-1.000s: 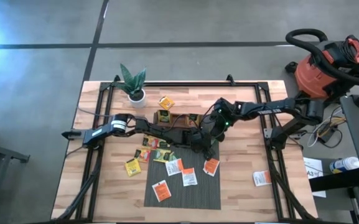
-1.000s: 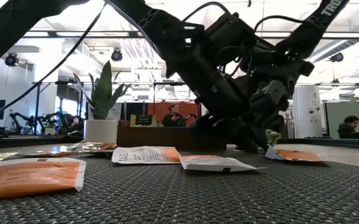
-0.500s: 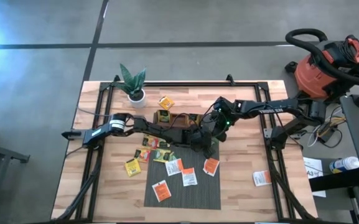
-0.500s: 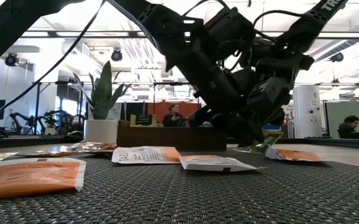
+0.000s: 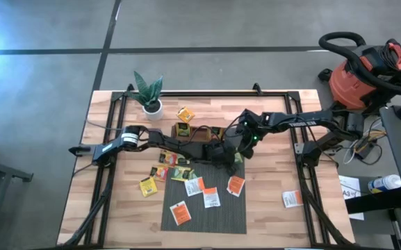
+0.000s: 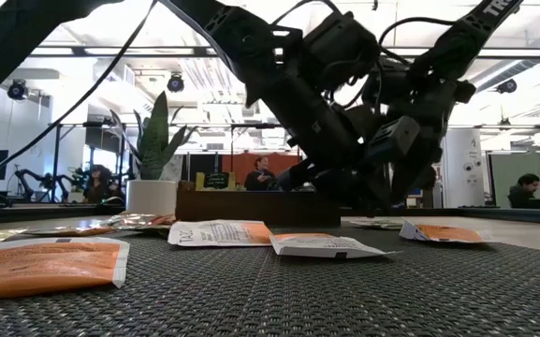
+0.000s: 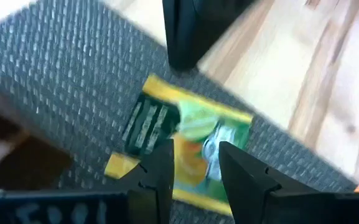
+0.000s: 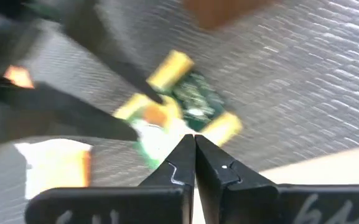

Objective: Pick & Place Tea
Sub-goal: Put the yellow tea bag into the left compartment of the wooden organizer

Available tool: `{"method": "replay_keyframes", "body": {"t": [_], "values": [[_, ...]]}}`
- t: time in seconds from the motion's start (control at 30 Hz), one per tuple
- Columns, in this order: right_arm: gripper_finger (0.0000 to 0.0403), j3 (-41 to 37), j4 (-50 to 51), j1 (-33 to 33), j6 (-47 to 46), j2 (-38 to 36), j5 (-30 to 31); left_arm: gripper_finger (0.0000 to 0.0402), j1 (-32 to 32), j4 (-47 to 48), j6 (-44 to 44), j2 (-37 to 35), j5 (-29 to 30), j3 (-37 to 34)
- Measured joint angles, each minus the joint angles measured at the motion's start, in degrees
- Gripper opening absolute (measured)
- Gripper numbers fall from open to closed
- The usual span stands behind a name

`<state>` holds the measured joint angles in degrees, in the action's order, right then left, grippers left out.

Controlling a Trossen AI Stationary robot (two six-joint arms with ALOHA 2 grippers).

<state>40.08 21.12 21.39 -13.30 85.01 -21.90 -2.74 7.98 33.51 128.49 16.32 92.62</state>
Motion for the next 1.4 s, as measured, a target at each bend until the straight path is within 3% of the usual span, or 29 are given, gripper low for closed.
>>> {"method": "replay_keyframes", "body": {"t": [0.33,0.77,0.93,1.4], "values": [[0.0054,0.0,-0.12,1.33,-1.03,0.26,2.15,0.0122,-0.12,-3.13,4.07,-0.28,-3.41,-4.02],[0.0118,-0.02,-1.96,1.51,-5.17,4.58,-4.52,0.0122,-0.13,-3.53,3.7,-0.26,-3.32,-4.72],[0.0129,0.07,-2.24,1.24,-6.62,7.31,-7.29,0.0122,-0.13,-3.51,3.74,-0.22,-3.19,-4.75],[0.0134,-0.02,3.61,0.57,-9.69,6.28,-10.93,0.0122,-0.09,-3.49,4.05,-0.11,-2.84,-4.77]]}}
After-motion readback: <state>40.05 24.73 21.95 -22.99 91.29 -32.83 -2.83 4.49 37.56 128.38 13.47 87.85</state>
